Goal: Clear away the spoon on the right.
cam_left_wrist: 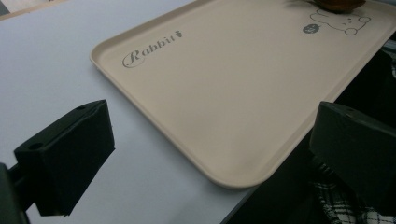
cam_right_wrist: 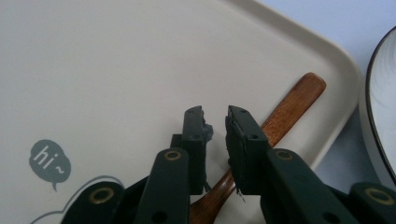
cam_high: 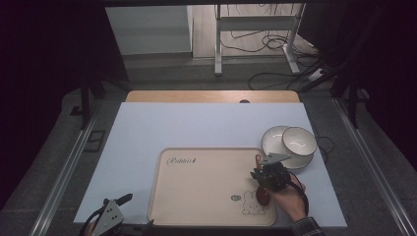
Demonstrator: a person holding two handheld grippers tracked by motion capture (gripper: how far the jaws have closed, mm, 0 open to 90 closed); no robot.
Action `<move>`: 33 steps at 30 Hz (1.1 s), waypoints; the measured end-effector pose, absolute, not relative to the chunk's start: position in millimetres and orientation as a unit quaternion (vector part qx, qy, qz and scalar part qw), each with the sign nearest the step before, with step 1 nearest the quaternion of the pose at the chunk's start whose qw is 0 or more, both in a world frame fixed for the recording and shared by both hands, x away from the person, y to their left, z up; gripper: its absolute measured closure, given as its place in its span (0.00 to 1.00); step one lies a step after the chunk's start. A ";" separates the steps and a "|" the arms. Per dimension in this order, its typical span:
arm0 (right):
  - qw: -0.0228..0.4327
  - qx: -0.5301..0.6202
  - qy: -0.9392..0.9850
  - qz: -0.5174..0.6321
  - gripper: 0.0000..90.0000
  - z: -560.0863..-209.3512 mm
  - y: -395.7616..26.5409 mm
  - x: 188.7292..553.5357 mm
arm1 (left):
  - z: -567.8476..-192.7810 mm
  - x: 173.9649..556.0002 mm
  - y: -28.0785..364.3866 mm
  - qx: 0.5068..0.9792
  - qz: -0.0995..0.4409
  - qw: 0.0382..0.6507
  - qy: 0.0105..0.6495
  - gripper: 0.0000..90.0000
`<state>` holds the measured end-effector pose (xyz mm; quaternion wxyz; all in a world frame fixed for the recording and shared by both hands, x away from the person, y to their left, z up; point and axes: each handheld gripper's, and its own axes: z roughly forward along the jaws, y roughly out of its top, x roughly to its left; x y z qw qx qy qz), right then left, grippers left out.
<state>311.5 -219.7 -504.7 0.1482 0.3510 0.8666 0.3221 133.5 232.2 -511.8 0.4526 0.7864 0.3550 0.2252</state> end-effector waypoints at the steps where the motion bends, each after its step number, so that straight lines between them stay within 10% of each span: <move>1: 0.148 0.351 0.867 0.322 0.83 -504.7 -219.7 311.5 | -511.8 133.5 232.2 0.786 0.225 0.453 0.355 0.00; 33: 0.152 0.342 0.861 0.345 0.35 -484.3 -220.0 286.9 | -511.9 133.3 232.5 0.786 0.225 0.453 0.355 0.00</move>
